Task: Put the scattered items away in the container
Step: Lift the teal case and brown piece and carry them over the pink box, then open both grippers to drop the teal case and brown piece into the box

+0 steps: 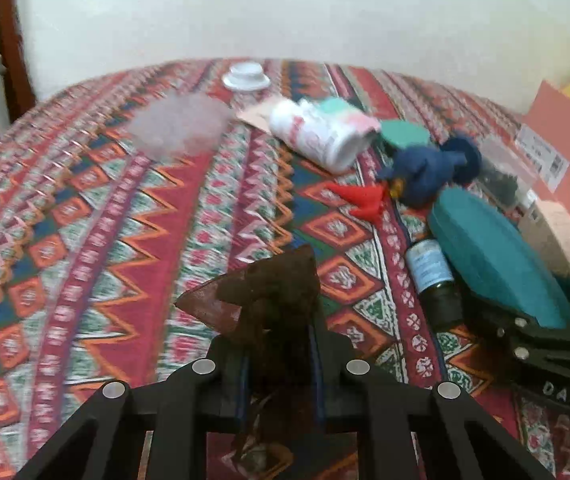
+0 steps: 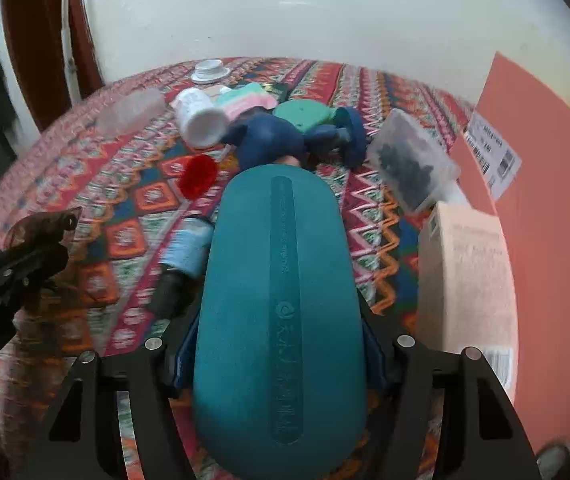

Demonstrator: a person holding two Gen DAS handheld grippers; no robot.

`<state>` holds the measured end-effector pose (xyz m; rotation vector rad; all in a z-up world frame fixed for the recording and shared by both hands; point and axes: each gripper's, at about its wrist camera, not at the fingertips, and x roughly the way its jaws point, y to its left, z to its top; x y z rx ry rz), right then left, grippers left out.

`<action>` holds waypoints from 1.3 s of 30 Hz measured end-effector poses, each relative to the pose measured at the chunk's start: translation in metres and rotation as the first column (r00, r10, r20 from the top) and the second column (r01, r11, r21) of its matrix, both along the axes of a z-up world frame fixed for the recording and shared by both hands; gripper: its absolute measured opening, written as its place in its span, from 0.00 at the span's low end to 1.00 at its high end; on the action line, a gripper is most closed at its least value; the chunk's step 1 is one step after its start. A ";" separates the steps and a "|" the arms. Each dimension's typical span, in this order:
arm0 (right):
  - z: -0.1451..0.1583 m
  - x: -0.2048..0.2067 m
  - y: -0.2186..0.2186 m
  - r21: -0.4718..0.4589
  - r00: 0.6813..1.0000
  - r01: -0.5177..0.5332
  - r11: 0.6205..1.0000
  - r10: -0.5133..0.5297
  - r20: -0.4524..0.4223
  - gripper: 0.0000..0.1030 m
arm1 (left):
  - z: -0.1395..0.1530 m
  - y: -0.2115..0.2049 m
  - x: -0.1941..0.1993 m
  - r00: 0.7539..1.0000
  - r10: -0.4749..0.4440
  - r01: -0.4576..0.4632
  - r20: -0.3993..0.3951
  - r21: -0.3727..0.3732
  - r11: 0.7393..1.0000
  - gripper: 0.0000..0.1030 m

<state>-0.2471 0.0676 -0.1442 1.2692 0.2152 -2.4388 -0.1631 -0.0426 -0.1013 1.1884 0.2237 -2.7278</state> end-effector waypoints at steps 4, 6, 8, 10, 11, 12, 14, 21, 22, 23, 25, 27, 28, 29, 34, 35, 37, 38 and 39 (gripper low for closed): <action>0.028 0.022 -0.008 -0.045 0.998 -0.043 0.998 0.041 -0.037 0.66 | 0.025 -0.002 0.015 0.999 0.004 -0.005 -0.052 -0.016 1.000 0.16; 0.045 0.033 -0.010 -0.086 0.996 -0.065 0.994 0.060 -0.059 0.66 | 0.039 -0.001 0.022 0.997 0.002 -0.003 -0.078 -0.013 1.000 0.16; 0.066 0.052 -0.013 -0.117 0.992 -0.084 0.990 0.072 -0.101 0.66 | 0.056 0.003 0.030 0.994 -0.001 0.000 -0.108 -0.012 1.000 0.16; 0.089 0.069 -0.012 -0.146 0.985 -0.102 0.984 0.079 -0.152 0.66 | 0.074 0.008 0.038 0.990 -0.014 0.013 -0.141 -0.011 1.000 0.16; 0.100 0.078 -0.010 -0.162 0.981 -0.109 0.981 0.080 -0.177 0.66 | 0.083 0.012 0.041 0.987 -0.022 0.020 -0.159 -0.011 1.000 0.16; 0.112 0.086 -0.008 -0.177 0.976 -0.116 0.977 0.080 -0.203 0.66 | 0.094 0.018 0.044 0.983 -0.033 0.031 -0.182 -0.015 0.999 0.16; 0.133 0.100 0.004 -0.209 0.967 -0.112 0.971 0.058 -0.249 0.66 | 0.113 0.029 0.050 0.974 -0.058 0.055 -0.221 -0.020 0.998 0.16; 0.203 0.132 0.077 -0.304 0.909 -0.038 0.952 -0.093 -0.405 0.66 | 0.183 0.109 0.046 0.913 -0.239 0.228 -0.330 -0.074 0.971 0.16; 0.210 0.134 0.093 -0.321 0.899 -0.012 0.947 -0.131 -0.419 0.66 | 0.191 0.124 0.043 0.901 -0.268 0.255 -0.342 -0.083 0.963 0.16; 0.217 0.136 0.109 -0.339 0.887 0.013 0.941 -0.168 -0.431 0.66 | 0.198 0.139 0.039 0.888 -0.296 0.284 -0.351 -0.089 0.955 0.16; 0.231 0.139 0.143 -0.375 0.858 0.064 0.925 -0.243 -0.452 0.66 | 0.212 0.169 0.031 0.861 -0.351 0.339 -0.369 -0.100 0.935 0.16; 0.237 0.135 0.184 -0.410 0.827 0.143 0.901 -0.337 -0.451 0.66 | 0.220 0.201 0.019 0.833 -0.407 0.398 -0.374 -0.104 0.911 0.16; 0.238 0.133 0.202 -0.422 0.809 0.181 0.888 -0.378 -0.449 0.66 | 0.220 0.216 0.012 0.825 -0.428 0.420 -0.370 -0.108 0.901 0.16; 0.237 0.129 0.219 -0.427 0.793 0.219 0.877 -0.415 -0.446 0.66 | 0.219 0.228 0.005 0.821 -0.444 0.435 -0.360 -0.109 0.894 0.16; 0.216 0.107 0.305 -0.447 0.716 0.417 0.792 -0.589 -0.375 0.66 | 0.187 0.291 -0.047 0.822 -0.509 0.502 -0.255 -0.094 0.859 0.16; 0.209 0.100 0.314 -0.448 0.716 0.436 0.780 -0.603 -0.352 0.66 | 0.175 0.300 -0.060 0.834 -0.506 0.497 -0.221 -0.100 0.862 0.16; 0.194 0.085 0.327 -0.432 0.726 0.466 0.772 -0.613 -0.312 0.66 | 0.150 0.313 -0.089 0.846 -0.520 0.514 -0.117 -0.082 0.854 0.24; 0.185 0.075 0.325 -0.405 0.756 0.459 0.791 -0.587 -0.289 0.66 | 0.139 0.313 -0.099 0.849 -0.524 0.520 -0.065 -0.061 0.852 0.36; 0.176 0.064 0.321 -0.377 0.786 0.449 0.810 -0.559 -0.264 0.67 | 0.129 0.313 -0.107 0.852 -0.524 0.522 -0.020 -0.046 0.851 0.47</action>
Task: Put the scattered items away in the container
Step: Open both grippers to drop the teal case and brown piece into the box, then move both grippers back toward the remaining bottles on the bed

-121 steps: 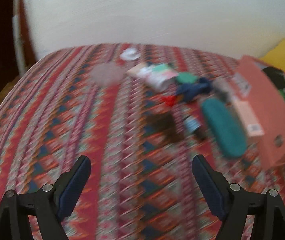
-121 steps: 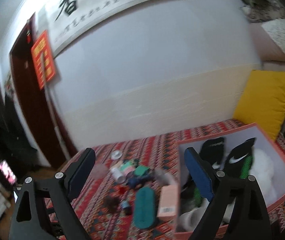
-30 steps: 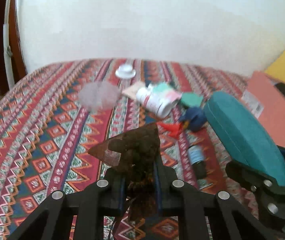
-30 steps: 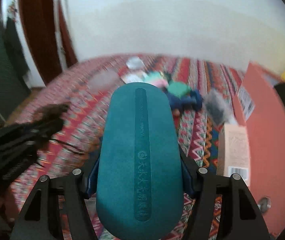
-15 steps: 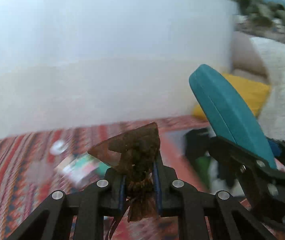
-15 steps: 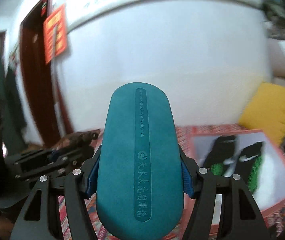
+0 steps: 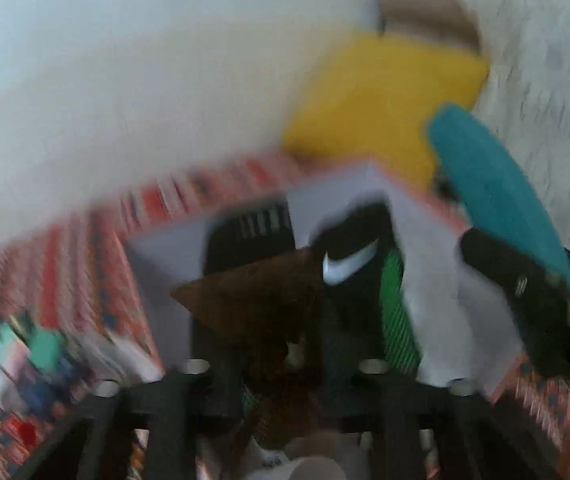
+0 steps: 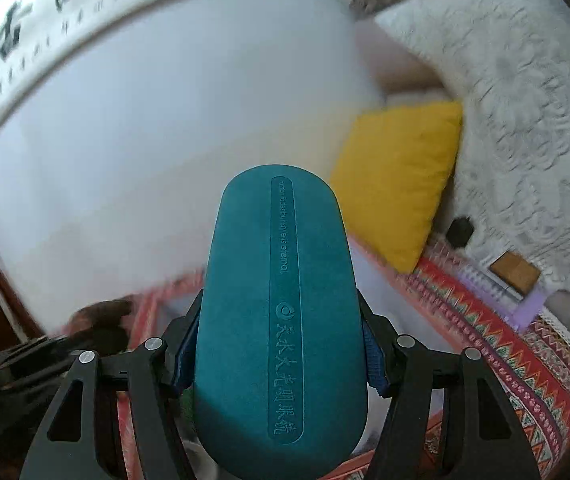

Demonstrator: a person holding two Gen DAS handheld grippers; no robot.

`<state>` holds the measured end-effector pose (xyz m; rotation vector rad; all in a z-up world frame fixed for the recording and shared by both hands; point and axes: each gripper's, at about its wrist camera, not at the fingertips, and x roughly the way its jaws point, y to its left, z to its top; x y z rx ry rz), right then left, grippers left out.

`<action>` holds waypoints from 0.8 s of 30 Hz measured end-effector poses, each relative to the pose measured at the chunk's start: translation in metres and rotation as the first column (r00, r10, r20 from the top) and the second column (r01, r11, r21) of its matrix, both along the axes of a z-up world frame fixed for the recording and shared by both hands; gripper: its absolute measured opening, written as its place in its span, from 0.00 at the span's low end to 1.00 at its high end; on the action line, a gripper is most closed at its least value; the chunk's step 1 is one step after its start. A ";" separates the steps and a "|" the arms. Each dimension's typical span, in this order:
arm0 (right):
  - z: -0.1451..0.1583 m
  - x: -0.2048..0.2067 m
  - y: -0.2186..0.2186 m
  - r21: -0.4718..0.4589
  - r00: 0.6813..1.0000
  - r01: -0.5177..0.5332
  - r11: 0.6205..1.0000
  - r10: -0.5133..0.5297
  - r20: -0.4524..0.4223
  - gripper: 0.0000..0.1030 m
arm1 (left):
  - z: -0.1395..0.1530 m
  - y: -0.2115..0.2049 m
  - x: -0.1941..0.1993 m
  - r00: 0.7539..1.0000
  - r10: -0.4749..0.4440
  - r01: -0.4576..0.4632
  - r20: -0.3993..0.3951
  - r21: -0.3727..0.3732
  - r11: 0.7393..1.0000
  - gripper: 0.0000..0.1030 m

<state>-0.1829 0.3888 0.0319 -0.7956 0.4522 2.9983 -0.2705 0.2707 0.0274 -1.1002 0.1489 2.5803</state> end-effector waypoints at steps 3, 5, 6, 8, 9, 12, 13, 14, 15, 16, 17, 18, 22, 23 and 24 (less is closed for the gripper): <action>-0.017 -0.014 -0.016 -0.007 0.991 -0.105 0.994 0.105 0.078 0.69 | 0.004 -0.024 0.004 0.999 0.021 -0.020 -0.025 0.042 0.999 0.66; -0.017 -0.010 -0.017 -0.033 0.994 -0.104 0.994 0.105 0.041 0.74 | 0.015 -0.044 0.009 0.997 0.051 -0.046 -0.050 0.095 0.994 0.72; -0.016 -0.008 -0.018 -0.047 0.994 -0.105 0.993 0.106 0.021 0.76 | 0.023 -0.057 0.013 0.995 0.078 -0.071 -0.059 0.115 0.991 0.73; -0.007 0.002 -0.015 -0.094 0.992 -0.118 0.989 0.114 -0.048 0.77 | 0.037 -0.084 0.021 0.988 0.130 -0.117 -0.077 0.152 0.981 0.73; -0.002 0.007 -0.012 -0.115 0.990 -0.124 0.986 0.115 -0.077 0.77 | 0.044 -0.100 0.028 0.984 0.153 -0.137 -0.091 0.156 0.978 0.73; 0.011 0.019 -0.020 -0.119 0.985 -0.143 0.983 0.129 -0.117 0.77 | 0.048 -0.153 0.060 0.962 0.242 -0.225 -0.129 0.133 0.965 0.77; 0.011 0.022 -0.021 -0.114 0.983 -0.151 0.982 0.137 -0.124 0.77 | 0.047 -0.170 0.072 0.951 0.274 -0.258 -0.143 0.121 0.959 0.79; 0.014 0.026 -0.031 -0.109 0.979 -0.170 0.979 0.155 -0.134 0.78 | 0.045 -0.190 0.084 0.939 0.308 -0.294 -0.153 0.108 0.950 0.80; 0.017 0.026 -0.042 -0.101 0.970 -0.212 0.972 0.196 -0.142 0.78 | 0.038 -0.215 0.099 0.924 0.351 -0.341 -0.149 0.089 0.936 0.80; 0.020 0.025 -0.053 -0.094 0.960 -0.253 0.963 0.237 -0.150 0.78 | 0.030 -0.233 0.111 0.911 0.386 -0.380 -0.142 0.073 0.922 0.80; 0.024 0.025 -0.065 -0.085 0.947 -0.295 0.952 0.280 -0.157 0.79 | 0.022 -0.253 0.124 0.896 0.422 -0.418 -0.136 0.057 0.906 0.80; 0.025 0.026 -0.088 -0.068 0.929 -0.349 0.935 0.335 -0.156 0.80 | 0.014 -0.275 0.139 0.877 0.461 -0.460 -0.134 0.042 0.887 0.80; 0.012 0.027 -0.178 -0.030 0.864 -0.499 0.866 0.494 -0.094 0.80 | -0.015 -0.343 0.177 0.804 0.581 -0.586 -0.126 -0.001 0.810 0.80; 0.004 0.025 -0.198 -0.038 0.854 -0.519 0.854 0.516 -0.060 0.80 | -0.022 -0.355 0.180 0.793 0.598 -0.603 -0.111 -0.005 0.798 0.80; -0.005 0.022 -0.218 -0.047 0.843 -0.538 0.842 0.538 -0.027 0.80 | -0.030 -0.368 0.182 0.784 0.614 -0.616 -0.089 -0.001 0.787 0.80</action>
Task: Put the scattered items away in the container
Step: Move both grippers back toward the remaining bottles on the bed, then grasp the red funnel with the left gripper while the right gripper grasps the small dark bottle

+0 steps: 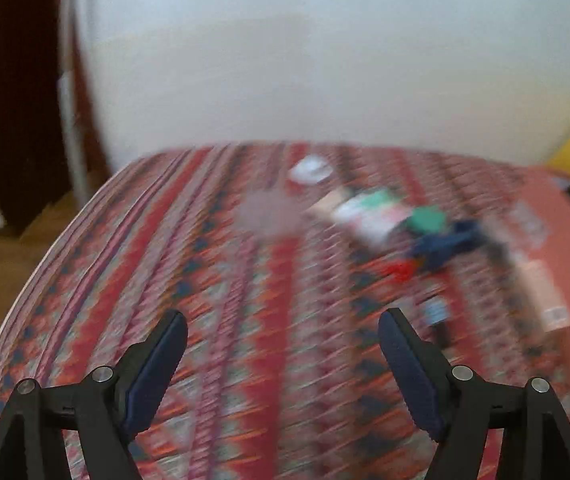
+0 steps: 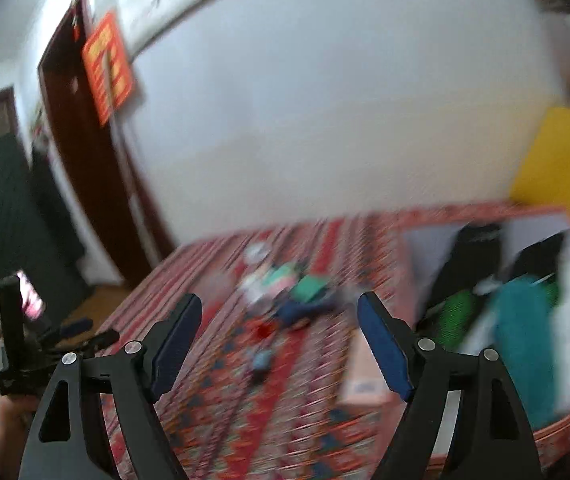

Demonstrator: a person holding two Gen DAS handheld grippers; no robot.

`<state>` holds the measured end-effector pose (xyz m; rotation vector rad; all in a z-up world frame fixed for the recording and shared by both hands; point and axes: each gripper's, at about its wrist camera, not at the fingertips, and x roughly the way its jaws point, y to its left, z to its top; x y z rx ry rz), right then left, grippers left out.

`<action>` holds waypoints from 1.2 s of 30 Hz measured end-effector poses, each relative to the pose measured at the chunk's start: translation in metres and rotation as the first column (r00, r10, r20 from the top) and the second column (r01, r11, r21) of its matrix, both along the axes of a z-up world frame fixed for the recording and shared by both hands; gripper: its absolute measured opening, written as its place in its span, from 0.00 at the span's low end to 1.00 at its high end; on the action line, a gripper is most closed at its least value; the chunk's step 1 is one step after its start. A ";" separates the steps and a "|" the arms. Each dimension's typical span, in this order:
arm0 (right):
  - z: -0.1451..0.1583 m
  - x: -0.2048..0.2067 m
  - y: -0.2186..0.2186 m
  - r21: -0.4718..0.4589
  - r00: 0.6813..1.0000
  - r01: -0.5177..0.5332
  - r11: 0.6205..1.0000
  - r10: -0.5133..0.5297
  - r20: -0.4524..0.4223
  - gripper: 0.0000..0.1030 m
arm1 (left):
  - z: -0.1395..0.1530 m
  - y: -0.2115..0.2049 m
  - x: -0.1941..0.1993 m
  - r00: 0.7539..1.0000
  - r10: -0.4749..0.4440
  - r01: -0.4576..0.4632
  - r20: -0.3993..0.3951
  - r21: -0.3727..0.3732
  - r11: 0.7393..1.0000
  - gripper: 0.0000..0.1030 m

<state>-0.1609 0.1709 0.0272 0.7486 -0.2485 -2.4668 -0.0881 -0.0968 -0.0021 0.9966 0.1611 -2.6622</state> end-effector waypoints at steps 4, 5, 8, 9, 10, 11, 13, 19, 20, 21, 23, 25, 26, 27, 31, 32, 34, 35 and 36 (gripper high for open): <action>-0.050 -0.021 -0.065 0.066 0.984 -0.042 0.997 0.029 0.174 0.80 | -0.024 -0.028 -0.011 1.000 0.003 -0.004 0.023 0.056 0.998 0.80; -0.059 -0.025 -0.073 0.074 0.978 -0.046 0.996 0.030 0.206 0.80 | -0.030 -0.031 -0.018 1.000 -0.010 0.008 0.027 0.074 0.997 0.80; -0.099 -0.045 -0.091 0.095 0.950 -0.054 0.994 0.022 0.313 0.80 | -0.046 -0.030 -0.044 0.997 -0.071 0.063 0.044 0.153 0.986 0.80; -0.108 -0.052 -0.092 0.100 0.944 -0.053 0.994 0.017 0.331 0.80 | -0.049 -0.028 -0.050 0.995 -0.088 0.079 0.045 0.177 0.981 0.80; -0.117 -0.059 -0.093 0.106 0.938 -0.052 0.993 0.012 0.347 0.80 | -0.052 -0.026 -0.057 0.994 -0.105 0.094 0.044 0.199 0.976 0.80; -0.128 -0.064 -0.094 0.118 0.934 -0.051 0.992 0.005 0.358 0.80 | -0.054 -0.022 -0.062 0.992 -0.119 0.108 0.041 0.209 0.972 0.80; -0.143 -0.080 -0.103 0.147 0.930 -0.045 0.988 -0.012 0.368 0.78 | -0.055 -0.016 -0.071 0.989 -0.142 0.130 0.039 0.224 0.966 0.80; -0.182 -0.107 -0.133 0.223 0.918 -0.065 0.973 -0.029 0.397 0.60 | -0.062 -0.008 -0.093 0.984 -0.173 0.157 0.050 0.229 0.961 0.80; -0.183 -0.108 -0.136 0.251 0.925 -0.066 0.966 -0.035 0.378 0.46 | -0.063 -0.005 -0.098 0.983 -0.179 0.163 0.051 0.227 0.960 0.80; -0.185 -0.110 -0.139 0.278 0.932 -0.067 0.958 -0.039 0.361 0.25 | -0.064 -0.004 -0.101 0.981 -0.186 0.170 0.052 0.229 0.958 0.80; -0.182 -0.108 -0.138 0.294 0.935 -0.084 0.952 -0.027 0.353 0.25 | -0.071 0.009 -0.114 0.975 -0.212 0.193 0.062 0.233 0.953 0.80; -0.176 -0.104 -0.131 0.304 0.938 -0.078 0.950 -0.033 0.344 0.25 | -0.081 0.028 -0.129 0.966 -0.243 0.218 0.083 0.233 0.948 0.80; -0.173 -0.102 -0.127 0.308 0.940 -0.075 0.948 -0.036 0.340 0.25 | -0.086 0.036 -0.136 0.963 -0.255 0.228 0.091 0.234 0.945 0.80; -0.170 -0.101 -0.121 0.312 0.940 -0.069 0.947 -0.042 0.338 0.25 | -0.092 0.047 -0.145 0.958 -0.268 0.238 0.103 0.235 0.942 0.80; -0.161 -0.098 -0.096 0.306 0.935 -0.048 0.951 -0.065 0.349 0.25 | -0.104 0.072 -0.186 0.946 -0.306 0.271 0.112 0.248 0.930 0.80; -0.160 -0.098 -0.090 0.298 0.931 -0.044 0.953 -0.069 0.359 0.25 | -0.106 0.075 -0.195 0.943 -0.314 0.278 0.111 0.253 0.927 0.80; -0.160 -0.099 -0.077 0.280 0.922 -0.037 0.959 -0.075 0.380 0.25 | -0.116 0.080 -0.215 0.941 -0.315 0.277 0.124 0.254 0.927 0.80; -0.160 -0.101 -0.075 0.274 0.919 -0.038 0.961 -0.074 0.387 0.26 | -0.121 0.079 -0.223 0.942 -0.306 0.267 0.136 0.248 0.931 0.79; -0.160 -0.102 -0.073 0.268 0.916 -0.038 0.963 -0.073 0.394 0.26 | -0.126 0.079 -0.229 0.945 -0.294 0.257 0.140 0.235 0.938 0.74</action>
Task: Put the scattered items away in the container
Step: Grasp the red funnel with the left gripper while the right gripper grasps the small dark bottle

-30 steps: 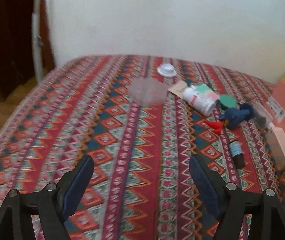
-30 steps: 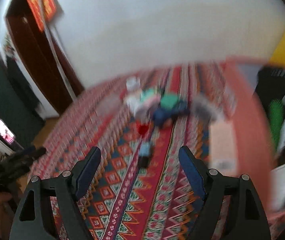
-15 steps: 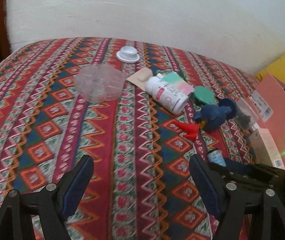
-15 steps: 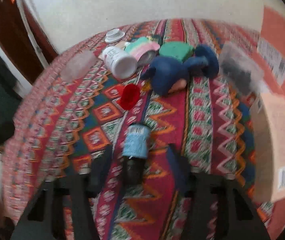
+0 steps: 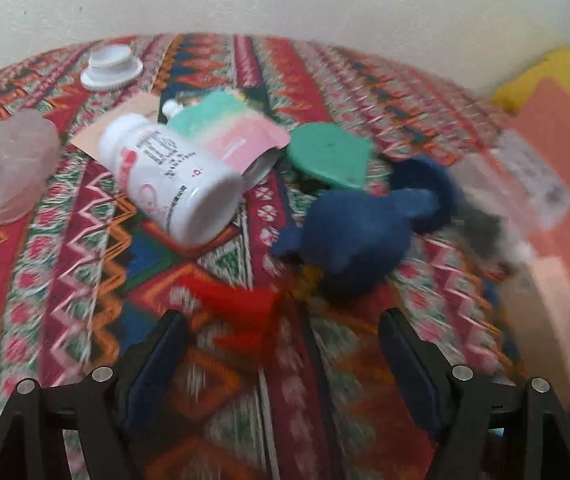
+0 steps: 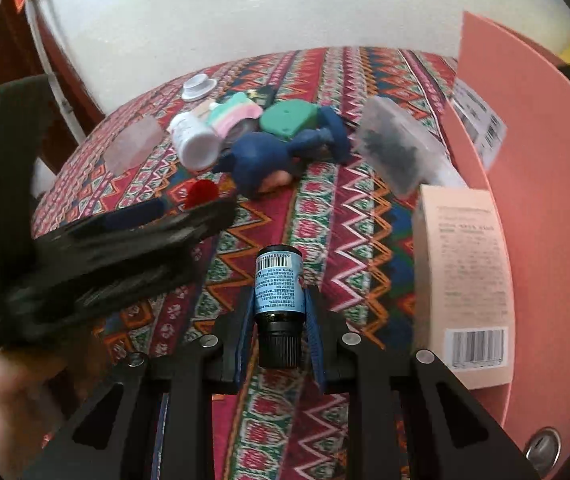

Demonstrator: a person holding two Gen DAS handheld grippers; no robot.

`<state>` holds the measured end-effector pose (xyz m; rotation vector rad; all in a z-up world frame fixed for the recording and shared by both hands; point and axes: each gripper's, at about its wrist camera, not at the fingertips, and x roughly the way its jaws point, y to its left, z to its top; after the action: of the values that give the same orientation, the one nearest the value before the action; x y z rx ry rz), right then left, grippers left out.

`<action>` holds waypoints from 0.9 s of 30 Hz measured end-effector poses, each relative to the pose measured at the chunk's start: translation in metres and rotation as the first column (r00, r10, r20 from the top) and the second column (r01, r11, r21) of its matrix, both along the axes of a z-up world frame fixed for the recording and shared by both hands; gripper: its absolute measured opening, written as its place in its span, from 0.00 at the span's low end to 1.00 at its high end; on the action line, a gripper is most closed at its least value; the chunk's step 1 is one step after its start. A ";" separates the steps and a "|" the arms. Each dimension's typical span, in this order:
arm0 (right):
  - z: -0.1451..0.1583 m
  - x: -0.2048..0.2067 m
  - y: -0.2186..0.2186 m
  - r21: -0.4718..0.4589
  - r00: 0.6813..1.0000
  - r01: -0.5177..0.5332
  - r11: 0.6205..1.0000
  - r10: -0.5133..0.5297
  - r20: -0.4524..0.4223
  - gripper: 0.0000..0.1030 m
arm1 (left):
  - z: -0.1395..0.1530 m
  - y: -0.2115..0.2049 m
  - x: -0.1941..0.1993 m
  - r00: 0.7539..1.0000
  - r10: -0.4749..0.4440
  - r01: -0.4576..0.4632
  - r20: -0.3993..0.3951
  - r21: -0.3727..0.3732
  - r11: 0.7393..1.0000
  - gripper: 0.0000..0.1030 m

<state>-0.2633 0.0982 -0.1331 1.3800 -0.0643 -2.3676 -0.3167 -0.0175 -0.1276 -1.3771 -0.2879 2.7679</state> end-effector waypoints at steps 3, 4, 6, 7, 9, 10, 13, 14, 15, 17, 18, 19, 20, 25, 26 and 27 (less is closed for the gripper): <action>0.002 -0.003 0.006 -0.020 1.000 0.003 1.000 -0.003 0.008 0.25 | -0.004 -0.005 0.005 0.999 0.040 -0.040 -0.036 0.000 0.999 0.35; 0.003 -0.004 0.008 -0.028 1.000 0.004 1.000 -0.004 0.008 0.25 | -0.005 -0.009 0.008 0.998 0.055 -0.054 -0.043 0.009 0.998 0.35; 0.007 -0.003 0.009 -0.042 1.000 0.002 0.999 -0.002 0.002 0.25 | -0.004 -0.017 0.023 0.995 0.082 -0.080 -0.052 0.023 0.996 0.35; 0.010 -0.003 0.009 -0.049 1.000 0.000 0.999 0.000 -0.004 0.25 | -0.003 -0.021 0.031 0.994 0.094 -0.092 -0.058 0.031 0.995 0.35; 0.015 -0.001 0.007 -0.062 1.000 -0.005 0.998 0.004 -0.016 0.25 | 0.002 -0.028 0.051 0.992 0.105 -0.101 -0.074 0.056 0.993 0.35; 0.018 -0.001 0.007 -0.069 1.000 -0.008 0.998 0.006 -0.022 0.25 | 0.005 -0.032 0.062 0.990 0.111 -0.105 -0.084 0.066 0.992 0.35; 0.027 0.007 0.000 -0.081 0.998 -0.030 0.996 0.026 -0.050 0.25 | 0.025 -0.032 0.098 0.984 0.116 -0.108 -0.137 0.063 0.992 0.35; 0.031 0.012 -0.004 -0.081 0.997 -0.040 0.996 0.035 -0.063 0.25 | 0.034 -0.030 0.109 0.982 0.111 -0.103 -0.155 0.061 0.993 0.35; 0.036 0.018 -0.007 -0.079 0.996 -0.054 0.995 0.048 -0.081 0.25 | 0.045 -0.027 0.119 0.978 0.105 -0.098 -0.180 0.051 0.994 0.35; 0.042 0.024 -0.016 -0.083 0.993 -0.071 0.994 0.063 -0.101 0.25 | 0.068 -0.021 0.138 0.968 0.095 -0.088 -0.231 0.037 0.995 0.35; 0.047 0.030 -0.018 -0.087 0.991 -0.080 0.993 0.069 -0.113 0.25 | 0.083 -0.017 0.149 0.961 0.091 -0.084 -0.260 0.038 0.996 0.35; 0.053 0.036 -0.020 -0.091 0.989 -0.087 0.992 0.076 -0.126 0.25 | 0.098 -0.016 0.157 0.956 0.086 -0.077 -0.282 0.043 0.996 0.35; 0.059 0.041 -0.021 -0.098 0.988 -0.089 0.991 0.075 -0.138 0.25 | 0.111 -0.017 0.161 0.951 0.077 -0.064 -0.299 0.050 0.997 0.35; 0.124 0.071 0.008 -0.172 0.956 -0.063 0.983 0.011 -0.292 0.25 | 0.181 0.022 0.175 0.910 -0.027 0.057 -0.415 0.061 0.996 0.35; 0.141 0.076 0.023 -0.192 0.942 -0.042 0.981 -0.025 -0.335 0.25 | 0.192 0.033 0.173 0.901 -0.052 0.085 -0.432 0.059 0.995 0.35; 0.157 0.081 0.039 -0.212 0.925 -0.022 0.977 -0.060 -0.374 0.25 | 0.203 0.046 0.171 0.891 -0.078 0.114 -0.448 0.055 0.992 0.36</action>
<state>-0.1819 0.1369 0.0239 0.8104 -0.2163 -2.5154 -0.1460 0.0285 0.0750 -0.6820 -0.2937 2.8448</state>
